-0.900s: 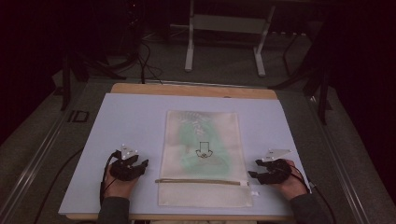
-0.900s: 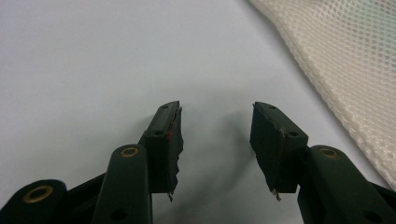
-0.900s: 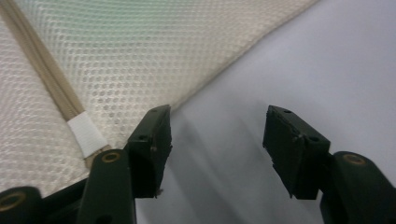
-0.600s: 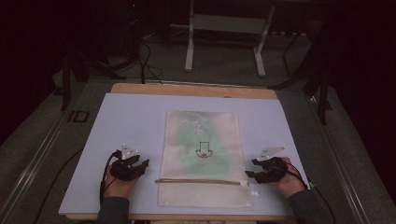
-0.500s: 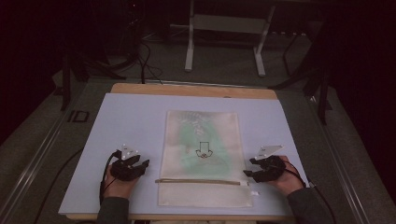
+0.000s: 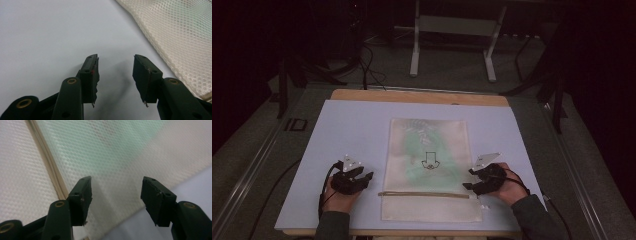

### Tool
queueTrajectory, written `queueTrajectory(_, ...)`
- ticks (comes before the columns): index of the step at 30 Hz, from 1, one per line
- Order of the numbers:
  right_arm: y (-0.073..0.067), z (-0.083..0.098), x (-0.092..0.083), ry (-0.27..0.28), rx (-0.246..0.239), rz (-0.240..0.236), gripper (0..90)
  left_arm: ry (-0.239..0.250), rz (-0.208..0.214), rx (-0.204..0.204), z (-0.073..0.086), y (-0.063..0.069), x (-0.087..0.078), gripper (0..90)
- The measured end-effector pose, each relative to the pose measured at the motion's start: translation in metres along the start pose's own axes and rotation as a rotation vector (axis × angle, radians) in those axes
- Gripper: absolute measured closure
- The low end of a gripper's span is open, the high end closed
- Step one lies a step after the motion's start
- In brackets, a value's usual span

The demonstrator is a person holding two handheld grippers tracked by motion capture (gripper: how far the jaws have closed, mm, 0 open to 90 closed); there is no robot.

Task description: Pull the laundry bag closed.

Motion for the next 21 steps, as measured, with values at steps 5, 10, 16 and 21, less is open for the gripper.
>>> queueTrajectory(5, -0.009, -0.008, 0.005, -0.015, -0.029, -0.022, 44.0, 0.003, 0.005, 0.003, -0.001, 0.001, -0.001, 54.9)
queueTrajectory(10, -0.016, -0.017, 0.009, -0.016, -0.054, -0.038, 44.4, 0.003, 0.013, 0.005, -0.001, 0.002, -0.001, 54.9)
queueTrajectory(16, -0.025, -0.025, 0.015, -0.02, -0.075, -0.057, 44.4, -0.001, 0.022, 0.012, -0.001, 0.003, 0.0, 54.9)
queueTrajectory(21, -0.032, -0.031, 0.018, -0.016, -0.082, -0.072, 44.8, 0.001, 0.024, 0.016, -0.001, 0.003, -0.001, 54.9)
Point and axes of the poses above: each handheld gripper's, and its own axes: x roughly forward along the jaws, z roughly out of its underside, y roughly to its right, the point moved 6 cm from there along x, roughly forward along the jaws, and after that the axes turned 12 degrees about x, right-handed, at the moved point
